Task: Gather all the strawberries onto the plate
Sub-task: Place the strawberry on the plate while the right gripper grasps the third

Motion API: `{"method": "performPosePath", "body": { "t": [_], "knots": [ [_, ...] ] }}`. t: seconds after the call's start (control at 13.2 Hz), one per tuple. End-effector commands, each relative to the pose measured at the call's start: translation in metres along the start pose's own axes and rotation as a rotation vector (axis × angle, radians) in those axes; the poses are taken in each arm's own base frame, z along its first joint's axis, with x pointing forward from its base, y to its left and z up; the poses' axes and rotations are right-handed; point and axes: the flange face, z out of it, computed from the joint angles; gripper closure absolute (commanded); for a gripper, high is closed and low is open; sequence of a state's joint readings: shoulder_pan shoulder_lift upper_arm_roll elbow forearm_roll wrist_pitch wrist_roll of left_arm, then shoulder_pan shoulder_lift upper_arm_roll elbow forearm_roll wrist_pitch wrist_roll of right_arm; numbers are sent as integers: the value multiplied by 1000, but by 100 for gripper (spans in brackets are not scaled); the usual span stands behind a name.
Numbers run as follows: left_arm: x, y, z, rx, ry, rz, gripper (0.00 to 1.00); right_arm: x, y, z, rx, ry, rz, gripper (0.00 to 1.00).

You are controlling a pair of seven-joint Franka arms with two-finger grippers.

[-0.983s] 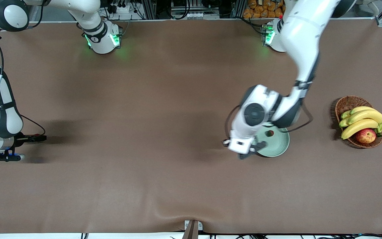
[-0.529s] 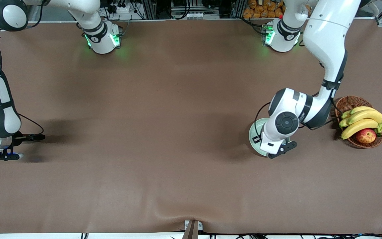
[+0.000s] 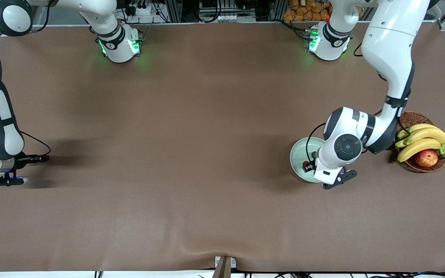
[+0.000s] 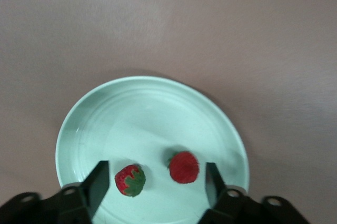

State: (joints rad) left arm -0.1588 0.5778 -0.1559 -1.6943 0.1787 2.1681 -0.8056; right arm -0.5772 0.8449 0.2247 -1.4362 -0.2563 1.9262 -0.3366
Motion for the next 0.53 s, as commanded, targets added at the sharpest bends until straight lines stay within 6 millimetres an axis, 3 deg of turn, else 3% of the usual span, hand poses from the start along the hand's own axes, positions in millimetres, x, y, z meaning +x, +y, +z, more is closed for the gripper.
{"method": "performPosePath", "body": {
  "t": [0.0, 0.08, 0.23, 0.45],
  "knots": [
    [-19, 18, -52, -45, 50, 46, 0, 17, -55, -42, -12, 40, -128, 100],
    [-25, 34, -76, -95, 49, 53, 0, 26, -87, -61, -9, 73, -180, 100],
    [-36, 60, -116, -134, 40, 72, 0, 43, -152, -80, 18, 115, -332, 100],
    [-56, 88, -142, -210, 12, 79, 0, 63, -278, -84, 27, 123, -511, 100]
  ]
}}
